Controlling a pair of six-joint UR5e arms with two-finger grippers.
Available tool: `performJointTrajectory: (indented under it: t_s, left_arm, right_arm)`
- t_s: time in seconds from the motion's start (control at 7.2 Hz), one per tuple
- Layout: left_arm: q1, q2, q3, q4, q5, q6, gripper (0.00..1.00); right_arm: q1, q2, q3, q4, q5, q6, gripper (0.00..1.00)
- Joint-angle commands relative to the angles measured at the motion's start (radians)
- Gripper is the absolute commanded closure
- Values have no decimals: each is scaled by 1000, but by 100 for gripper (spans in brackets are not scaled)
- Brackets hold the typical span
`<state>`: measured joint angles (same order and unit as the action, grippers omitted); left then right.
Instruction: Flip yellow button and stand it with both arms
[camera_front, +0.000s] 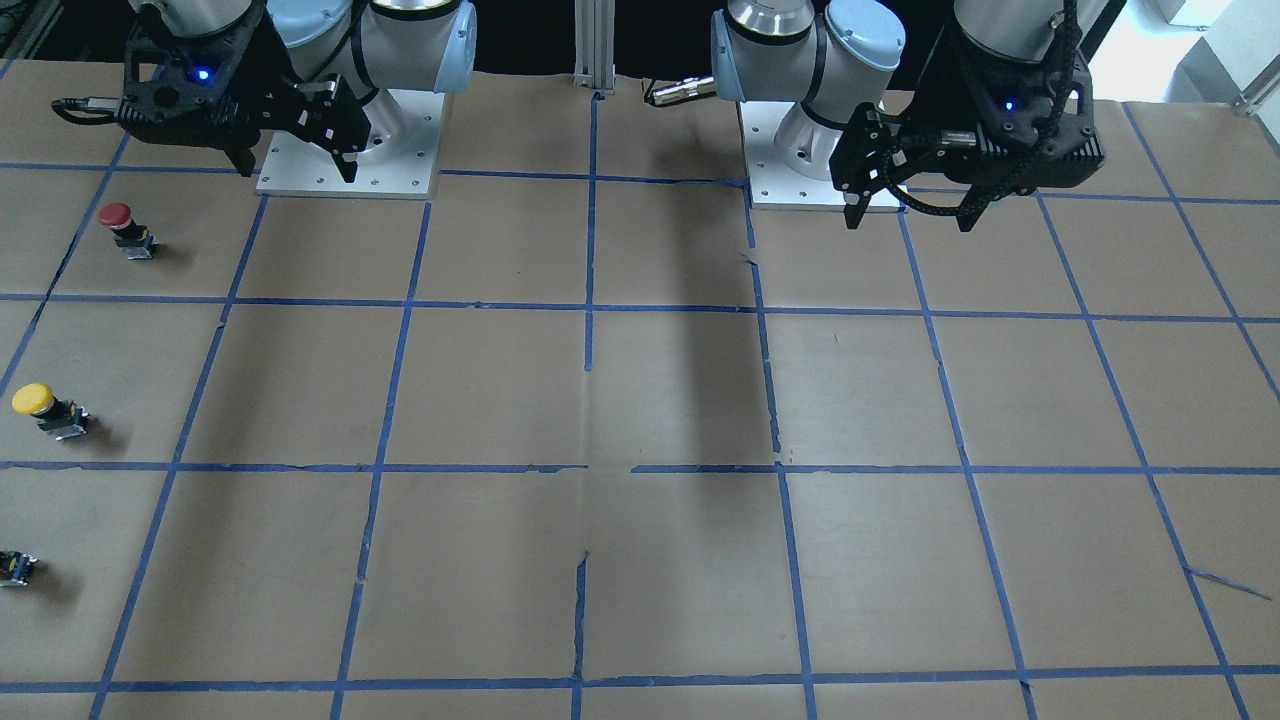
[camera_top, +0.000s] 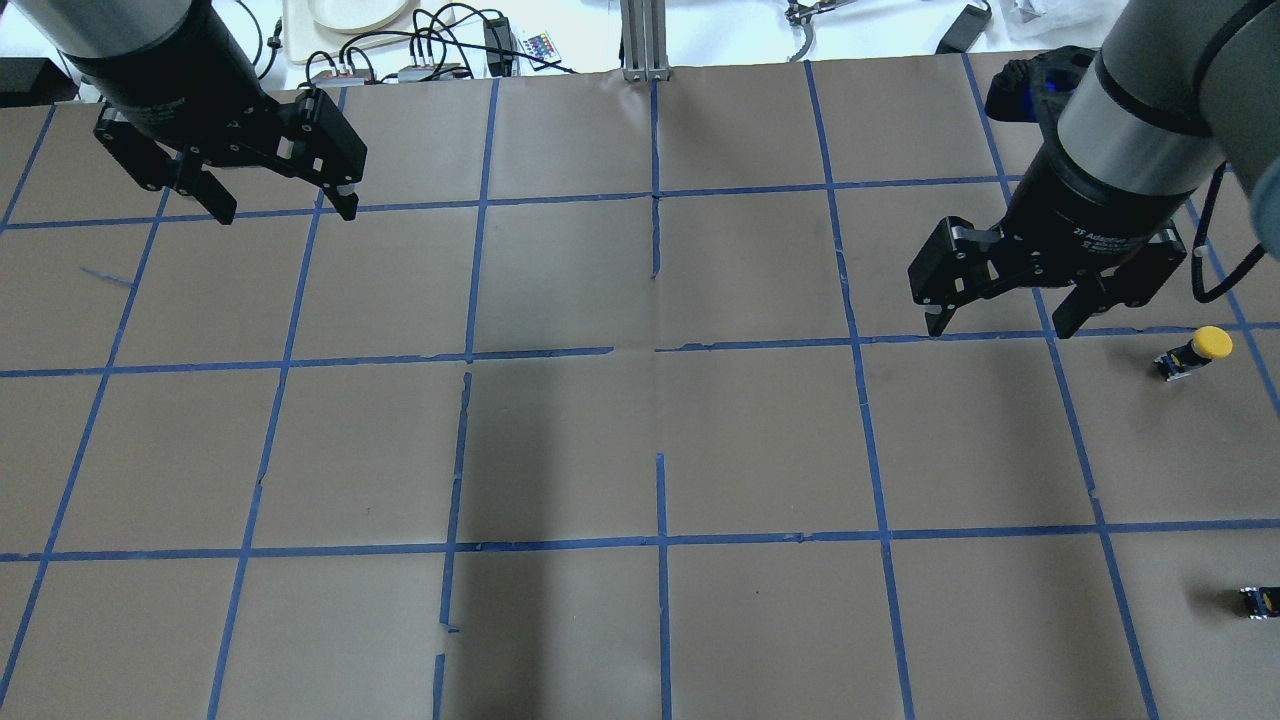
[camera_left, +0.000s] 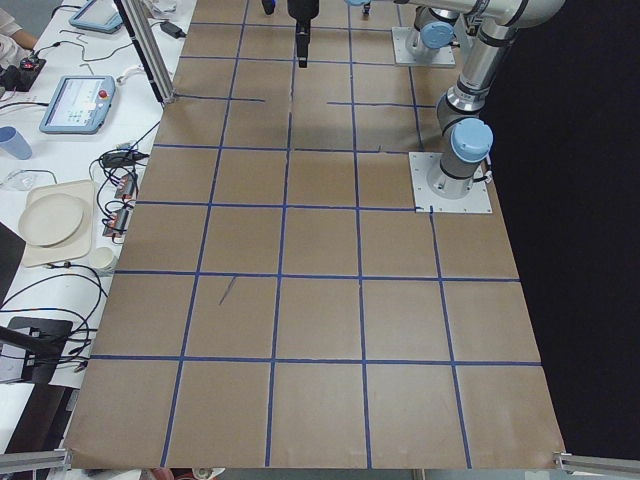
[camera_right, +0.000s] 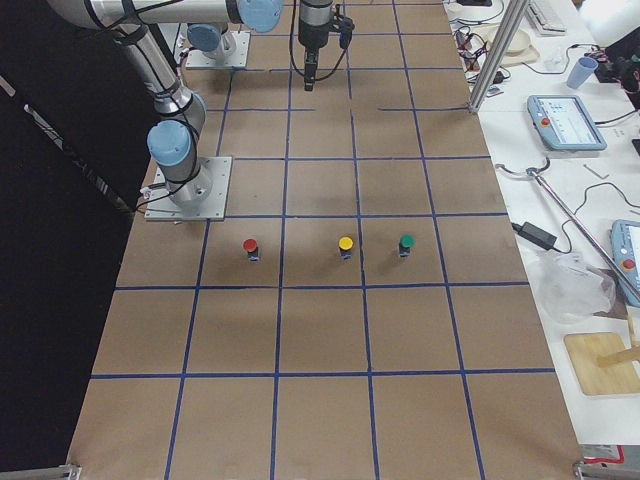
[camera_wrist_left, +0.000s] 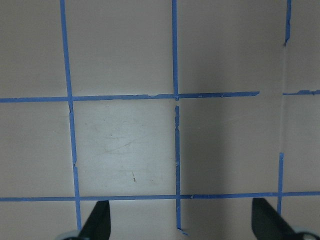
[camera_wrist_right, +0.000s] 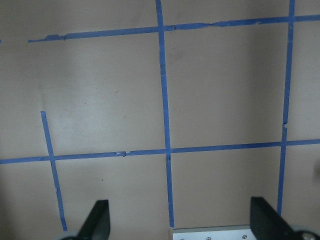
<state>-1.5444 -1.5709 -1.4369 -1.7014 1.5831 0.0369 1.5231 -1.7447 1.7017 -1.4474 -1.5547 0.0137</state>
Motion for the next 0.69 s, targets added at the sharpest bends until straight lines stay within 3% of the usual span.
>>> performJointTrajectory:
  t_s: [0.0,0.56]
  left_arm:
    - [1,-12,0,12,0,0,0]
    - [-5,-1,-1,9,-3,-9,0]
  right_arm:
    - [0,1,-1,-4,-2,2,0]
    - [0,1,-4,-5,-31,2,0]
